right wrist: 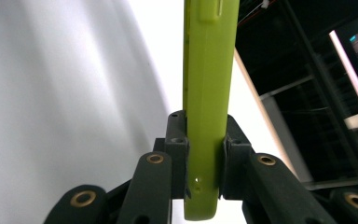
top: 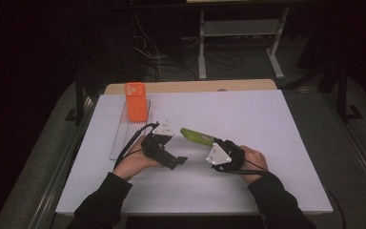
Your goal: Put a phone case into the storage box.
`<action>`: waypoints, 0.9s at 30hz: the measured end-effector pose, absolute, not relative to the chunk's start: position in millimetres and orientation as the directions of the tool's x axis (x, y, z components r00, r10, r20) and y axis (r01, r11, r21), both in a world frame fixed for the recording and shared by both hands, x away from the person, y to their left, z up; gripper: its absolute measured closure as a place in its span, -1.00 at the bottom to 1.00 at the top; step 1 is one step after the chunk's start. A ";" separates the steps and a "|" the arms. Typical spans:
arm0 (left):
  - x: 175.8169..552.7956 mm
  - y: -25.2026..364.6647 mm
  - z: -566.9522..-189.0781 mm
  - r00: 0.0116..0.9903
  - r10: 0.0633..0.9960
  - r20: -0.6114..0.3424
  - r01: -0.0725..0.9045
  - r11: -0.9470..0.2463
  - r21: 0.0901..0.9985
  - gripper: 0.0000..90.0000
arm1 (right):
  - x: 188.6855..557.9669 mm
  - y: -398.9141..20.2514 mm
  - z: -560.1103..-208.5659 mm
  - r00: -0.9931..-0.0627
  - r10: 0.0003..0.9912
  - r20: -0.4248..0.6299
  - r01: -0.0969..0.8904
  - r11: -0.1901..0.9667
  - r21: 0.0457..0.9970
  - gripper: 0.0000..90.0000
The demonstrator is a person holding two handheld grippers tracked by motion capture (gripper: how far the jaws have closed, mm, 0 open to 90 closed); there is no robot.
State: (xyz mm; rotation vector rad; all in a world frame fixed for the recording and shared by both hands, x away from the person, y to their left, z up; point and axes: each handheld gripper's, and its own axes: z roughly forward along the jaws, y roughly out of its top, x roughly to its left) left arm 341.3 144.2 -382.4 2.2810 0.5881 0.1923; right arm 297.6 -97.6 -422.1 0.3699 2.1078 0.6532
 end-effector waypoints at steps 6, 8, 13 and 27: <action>341.3 144.0 -382.4 0.876 0.480 -0.044 0.359 -0.589 0.724 -1.00 | 302.3 -104.6 -415.6 -0.616 0.549 -0.566 0.080 0.758 0.648 0.68; 341.4 144.3 -382.2 0.873 0.483 -0.061 0.373 -0.584 0.721 -1.00 | 304.1 -106.7 -414.0 -0.625 0.574 -0.529 0.100 0.731 0.675 0.68; 341.9 144.8 -382.3 0.866 0.494 -0.072 0.387 -0.572 0.724 -1.00 | 307.8 -111.8 -410.7 -0.645 0.653 -0.398 0.179 0.636 0.751 0.68; 345.4 147.3 -380.1 0.856 0.511 -0.081 0.400 -0.554 0.731 -1.00 | 316.8 -124.0 -407.0 -0.657 0.749 -0.085 0.366 0.416 0.833 0.68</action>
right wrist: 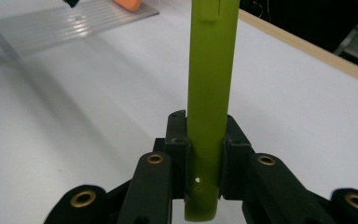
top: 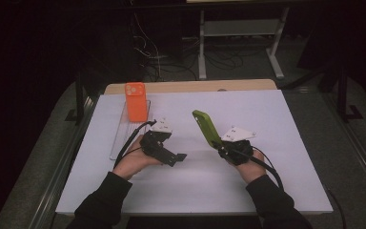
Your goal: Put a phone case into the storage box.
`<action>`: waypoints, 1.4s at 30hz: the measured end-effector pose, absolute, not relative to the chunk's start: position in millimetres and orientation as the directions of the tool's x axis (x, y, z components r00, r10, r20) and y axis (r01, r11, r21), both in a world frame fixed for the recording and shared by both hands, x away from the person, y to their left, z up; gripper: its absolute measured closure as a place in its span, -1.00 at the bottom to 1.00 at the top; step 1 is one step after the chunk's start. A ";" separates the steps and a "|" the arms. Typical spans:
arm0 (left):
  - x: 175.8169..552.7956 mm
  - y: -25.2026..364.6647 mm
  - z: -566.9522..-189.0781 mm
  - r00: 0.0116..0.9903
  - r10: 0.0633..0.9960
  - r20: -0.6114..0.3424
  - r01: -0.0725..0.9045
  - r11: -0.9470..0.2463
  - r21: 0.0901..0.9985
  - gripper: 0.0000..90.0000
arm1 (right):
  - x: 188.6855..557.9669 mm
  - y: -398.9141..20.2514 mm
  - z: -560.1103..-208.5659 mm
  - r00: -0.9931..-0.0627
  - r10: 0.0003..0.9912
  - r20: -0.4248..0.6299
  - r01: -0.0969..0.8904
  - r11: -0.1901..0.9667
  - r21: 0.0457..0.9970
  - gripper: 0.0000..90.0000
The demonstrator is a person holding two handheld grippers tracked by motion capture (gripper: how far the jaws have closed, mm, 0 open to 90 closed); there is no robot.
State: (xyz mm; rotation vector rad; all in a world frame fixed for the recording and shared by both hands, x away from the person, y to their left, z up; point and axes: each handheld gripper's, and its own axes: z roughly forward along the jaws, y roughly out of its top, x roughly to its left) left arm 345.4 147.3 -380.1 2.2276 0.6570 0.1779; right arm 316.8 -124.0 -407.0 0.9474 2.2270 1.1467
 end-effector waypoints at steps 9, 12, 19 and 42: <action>351.8 141.3 -375.6 0.830 0.539 -0.145 0.442 -0.475 0.761 -1.00 | 316.1 -129.8 -407.7 -0.631 0.772 0.071 0.454 0.294 0.841 0.68; 356.3 138.0 -372.8 0.816 0.555 -0.164 0.454 -0.438 0.776 -1.00 | 315.0 -128.1 -408.1 -0.629 0.775 0.067 0.456 0.297 0.839 0.68; 370.2 128.4 -361.2 0.790 0.573 -0.219 0.474 -0.344 0.811 -1.00 | 315.1 -119.8 -408.4 -0.636 0.769 0.068 0.445 0.293 0.846 0.68; 384.5 96.5 -357.2 0.804 0.546 -0.235 0.455 -0.311 0.834 -1.00 | 313.2 -106.6 -407.3 -0.656 0.750 0.088 0.432 0.277 0.858 0.68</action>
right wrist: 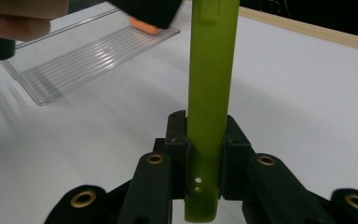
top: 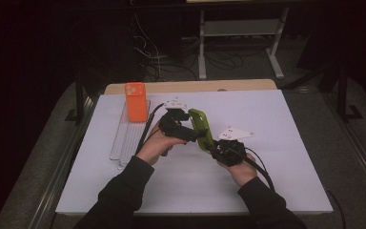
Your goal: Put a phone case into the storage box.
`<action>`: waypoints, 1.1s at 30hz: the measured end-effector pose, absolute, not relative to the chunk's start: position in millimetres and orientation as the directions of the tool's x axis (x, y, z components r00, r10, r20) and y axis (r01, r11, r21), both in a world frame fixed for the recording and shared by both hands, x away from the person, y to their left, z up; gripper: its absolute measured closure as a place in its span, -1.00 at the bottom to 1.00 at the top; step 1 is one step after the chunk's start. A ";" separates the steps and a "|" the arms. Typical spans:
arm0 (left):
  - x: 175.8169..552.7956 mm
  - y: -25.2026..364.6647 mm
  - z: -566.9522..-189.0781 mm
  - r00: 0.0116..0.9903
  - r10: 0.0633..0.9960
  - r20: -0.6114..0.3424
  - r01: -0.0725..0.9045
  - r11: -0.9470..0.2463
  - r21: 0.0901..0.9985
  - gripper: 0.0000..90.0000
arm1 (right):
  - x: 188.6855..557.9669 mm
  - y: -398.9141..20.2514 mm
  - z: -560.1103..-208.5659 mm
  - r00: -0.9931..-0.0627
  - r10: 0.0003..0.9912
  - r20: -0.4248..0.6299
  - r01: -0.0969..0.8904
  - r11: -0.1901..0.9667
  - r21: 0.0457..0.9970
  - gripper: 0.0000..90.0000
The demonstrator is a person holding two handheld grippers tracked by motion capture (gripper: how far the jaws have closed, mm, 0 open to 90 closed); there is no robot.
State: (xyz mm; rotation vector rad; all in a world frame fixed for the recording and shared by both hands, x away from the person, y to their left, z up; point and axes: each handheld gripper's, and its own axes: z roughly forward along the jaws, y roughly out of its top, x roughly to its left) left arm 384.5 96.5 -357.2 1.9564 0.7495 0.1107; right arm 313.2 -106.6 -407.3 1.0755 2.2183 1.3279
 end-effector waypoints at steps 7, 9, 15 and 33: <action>387.1 89.8 -357.7 0.797 0.550 -0.248 0.460 -0.288 0.840 -1.00 | 311.8 -105.6 -407.4 -0.657 0.749 0.090 0.438 0.281 0.854 0.68; 387.8 88.5 -357.8 0.799 0.548 -0.246 0.460 -0.294 0.838 -1.00 | 312.1 -106.0 -407.6 -0.657 0.749 0.092 0.439 0.280 0.853 0.68; 388.6 85.0 -358.4 0.792 0.548 -0.269 0.471 -0.269 0.840 -1.00 | 312.4 -105.6 -407.9 -0.656 0.749 0.091 0.437 0.279 0.855 0.68; 393.7 88.4 -357.5 0.793 0.526 -0.306 0.489 -0.251 0.836 -0.71 | 311.5 -104.1 -410.8 -0.653 0.752 0.092 0.449 0.286 0.847 0.68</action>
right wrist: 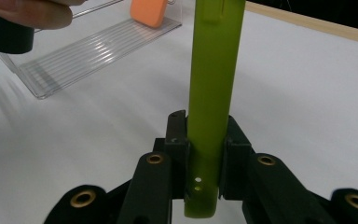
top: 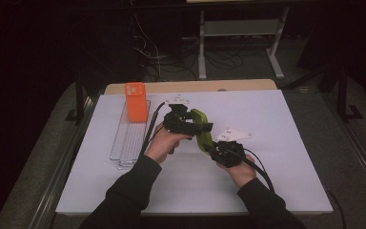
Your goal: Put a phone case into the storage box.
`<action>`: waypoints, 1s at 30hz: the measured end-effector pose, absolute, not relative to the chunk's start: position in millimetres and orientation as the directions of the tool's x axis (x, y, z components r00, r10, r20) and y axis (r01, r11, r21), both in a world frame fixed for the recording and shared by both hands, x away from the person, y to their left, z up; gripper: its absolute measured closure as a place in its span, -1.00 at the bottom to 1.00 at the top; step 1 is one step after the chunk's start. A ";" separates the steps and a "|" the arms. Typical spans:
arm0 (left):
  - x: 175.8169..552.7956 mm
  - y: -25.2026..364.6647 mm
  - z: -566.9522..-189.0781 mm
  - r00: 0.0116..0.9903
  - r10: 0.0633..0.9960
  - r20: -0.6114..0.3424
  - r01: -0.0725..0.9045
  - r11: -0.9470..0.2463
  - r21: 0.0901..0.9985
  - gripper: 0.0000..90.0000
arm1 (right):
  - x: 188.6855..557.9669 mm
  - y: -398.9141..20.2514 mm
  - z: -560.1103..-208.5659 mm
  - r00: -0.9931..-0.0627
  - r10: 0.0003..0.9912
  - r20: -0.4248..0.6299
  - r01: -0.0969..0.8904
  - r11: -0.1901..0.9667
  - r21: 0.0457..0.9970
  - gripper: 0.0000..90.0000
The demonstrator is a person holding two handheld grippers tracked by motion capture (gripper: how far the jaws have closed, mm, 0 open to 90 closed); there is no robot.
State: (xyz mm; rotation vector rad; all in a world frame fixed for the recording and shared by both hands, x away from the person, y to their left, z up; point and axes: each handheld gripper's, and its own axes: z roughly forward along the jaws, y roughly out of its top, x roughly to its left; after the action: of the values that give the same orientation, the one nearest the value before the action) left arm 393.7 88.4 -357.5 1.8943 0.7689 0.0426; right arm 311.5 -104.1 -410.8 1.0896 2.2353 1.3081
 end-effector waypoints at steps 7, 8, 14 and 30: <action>393.5 88.0 -356.3 0.795 0.523 -0.305 0.488 -0.254 0.835 -0.67 | 311.8 -104.0 -411.0 -0.663 0.744 0.084 0.445 0.301 0.843 0.51; 393.6 87.7 -356.2 0.796 0.530 -0.292 0.481 -0.262 0.837 -0.67 | 311.8 -103.9 -411.0 -0.665 0.742 0.080 0.444 0.307 0.841 0.42; 397.6 90.1 -350.9 0.797 0.542 -0.268 0.472 -0.281 0.835 -0.67 | 311.6 -109.3 -409.9 -0.667 0.740 0.088 0.461 0.317 0.829 0.17; 404.6 94.9 -324.1 0.787 0.578 -0.216 0.465 -0.326 0.823 -0.67 | 297.5 -155.5 -414.0 -0.680 0.726 0.105 0.486 0.339 0.806 -0.71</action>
State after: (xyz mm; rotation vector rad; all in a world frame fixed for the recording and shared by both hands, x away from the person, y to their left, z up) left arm 404.6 94.9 -324.1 1.9788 0.7821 0.1417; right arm 297.5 -155.5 -414.0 1.0866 2.3330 1.2588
